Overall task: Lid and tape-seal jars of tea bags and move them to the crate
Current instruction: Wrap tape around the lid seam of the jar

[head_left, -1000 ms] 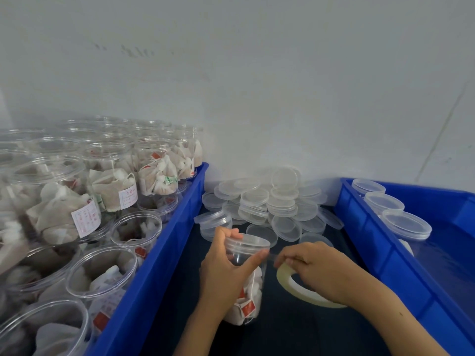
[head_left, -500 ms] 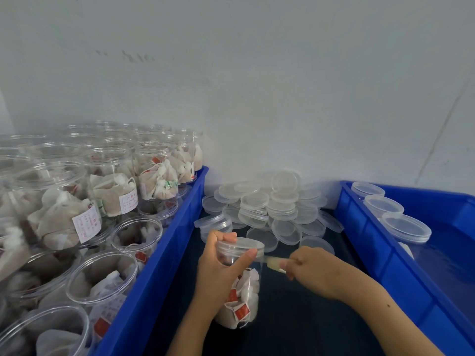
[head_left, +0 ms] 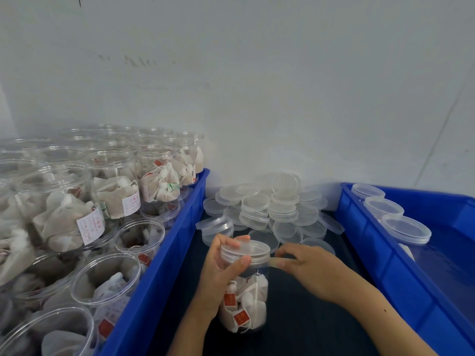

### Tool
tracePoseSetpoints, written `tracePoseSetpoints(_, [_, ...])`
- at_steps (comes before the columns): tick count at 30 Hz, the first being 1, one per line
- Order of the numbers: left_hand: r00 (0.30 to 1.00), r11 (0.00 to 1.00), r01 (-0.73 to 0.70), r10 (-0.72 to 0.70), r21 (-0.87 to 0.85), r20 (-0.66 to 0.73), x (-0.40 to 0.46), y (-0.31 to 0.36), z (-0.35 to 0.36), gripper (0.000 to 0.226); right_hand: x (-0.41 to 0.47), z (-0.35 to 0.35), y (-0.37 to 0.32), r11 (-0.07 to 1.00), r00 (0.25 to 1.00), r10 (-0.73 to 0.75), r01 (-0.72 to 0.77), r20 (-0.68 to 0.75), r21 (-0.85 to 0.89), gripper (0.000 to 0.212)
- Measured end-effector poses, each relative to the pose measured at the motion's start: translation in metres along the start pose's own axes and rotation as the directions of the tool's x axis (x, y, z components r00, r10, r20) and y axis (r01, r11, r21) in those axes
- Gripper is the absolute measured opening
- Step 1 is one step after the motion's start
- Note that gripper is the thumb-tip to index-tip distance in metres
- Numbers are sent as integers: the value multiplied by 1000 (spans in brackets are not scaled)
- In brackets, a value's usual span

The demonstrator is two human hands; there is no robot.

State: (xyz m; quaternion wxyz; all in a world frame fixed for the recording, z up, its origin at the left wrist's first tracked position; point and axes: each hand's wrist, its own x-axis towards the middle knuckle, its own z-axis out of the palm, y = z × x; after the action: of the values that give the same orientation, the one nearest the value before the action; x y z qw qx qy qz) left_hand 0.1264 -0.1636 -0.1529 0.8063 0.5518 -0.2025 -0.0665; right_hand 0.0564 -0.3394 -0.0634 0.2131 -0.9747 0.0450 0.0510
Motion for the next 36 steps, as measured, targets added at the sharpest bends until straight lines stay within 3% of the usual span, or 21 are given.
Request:
tracePoseSetpoints(4, [1000,1000,6,-6,-13,28,1,-2,-1,55,0,0,-6,998,1000,-22,22,-3,-50,36])
tracePoseSetpoints(14, [994,1000,18,-17,-7,106,3,-1,-3,61,0,2,-10,991,997,-72,70,-17,-117,34])
tracePoseSetpoints(17, [992,998,-12,4,69,124,1,0,-2,65,-1,1,-10,984,995,-100,97,-11,-151,38])
tracePoseSetpoints(23, [986,922,-63,-1,382,165,-3,13,-3,37,-4,0,-4,980,996,-91,91,3,-176,37])
tracePoseSetpoints(28, [979,811,-198,194,551,66,-10,9,14,28,-3,4,-3,975,997,-74,71,-8,-213,30])
tracePoseSetpoints(32, [977,780,-159,211,606,-16,-9,4,25,30,-2,9,-7,957,992,-112,91,-61,-275,30])
tracePoseSetpoints(36, [974,785,-93,199,612,-107,-6,5,26,48,-2,10,-15,942,990,-119,87,-82,-324,28])
